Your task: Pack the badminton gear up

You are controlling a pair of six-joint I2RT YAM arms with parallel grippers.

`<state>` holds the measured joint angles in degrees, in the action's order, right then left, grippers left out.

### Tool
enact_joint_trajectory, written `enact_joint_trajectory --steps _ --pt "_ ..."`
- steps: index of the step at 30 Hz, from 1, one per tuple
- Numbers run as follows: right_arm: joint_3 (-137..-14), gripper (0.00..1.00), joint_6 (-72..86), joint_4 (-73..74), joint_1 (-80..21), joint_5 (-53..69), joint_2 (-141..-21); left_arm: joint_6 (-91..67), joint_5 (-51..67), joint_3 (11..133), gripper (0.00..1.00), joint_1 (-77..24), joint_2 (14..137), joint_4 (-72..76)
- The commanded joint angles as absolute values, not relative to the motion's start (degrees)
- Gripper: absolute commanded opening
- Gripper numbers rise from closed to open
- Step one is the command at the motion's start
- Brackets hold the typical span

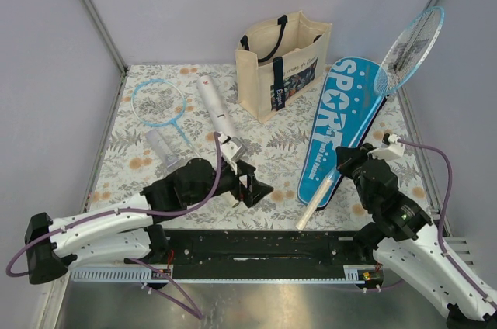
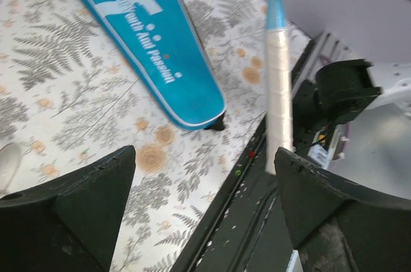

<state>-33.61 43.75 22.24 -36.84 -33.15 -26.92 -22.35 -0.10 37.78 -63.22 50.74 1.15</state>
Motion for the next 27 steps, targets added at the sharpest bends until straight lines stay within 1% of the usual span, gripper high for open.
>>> enact_joint_trajectory --steps 1,8,12,14,19,23,27 --pt "-39.72 0.00 39.21 26.26 -36.47 -34.71 -25.84 -18.29 -6.41 44.02 0.92 -63.11 51.94 -4.90" --pt "-43.50 0.00 36.65 35.23 -36.47 -34.72 -23.65 -19.86 -9.83 52.98 0.87 -63.11 58.88 -10.45" --pt "-44.21 0.00 37.09 39.71 -36.56 -34.02 -22.33 -21.97 -12.39 58.09 0.84 -63.11 66.60 -13.01" --pt "-44.65 0.00 37.79 41.39 -36.56 -33.05 -21.36 -22.76 -13.44 59.23 0.82 -63.11 70.38 -11.61" --pt "-45.88 0.00 40.25 43.68 -36.56 -31.55 -16.53 -21.28 -13.53 61.25 0.74 -63.72 82.33 -2.74" --pt "-46.76 0.00 40.78 45.09 -36.56 -32.43 -13.89 -16.36 -16.17 67.57 0.72 -67.84 94.89 -1.67" --pt "-48.69 0.00 41.04 45.96 -36.48 -32.35 -11.43 -13.19 -16.79 71.19 0.71 -71.80 103.16 3.85"
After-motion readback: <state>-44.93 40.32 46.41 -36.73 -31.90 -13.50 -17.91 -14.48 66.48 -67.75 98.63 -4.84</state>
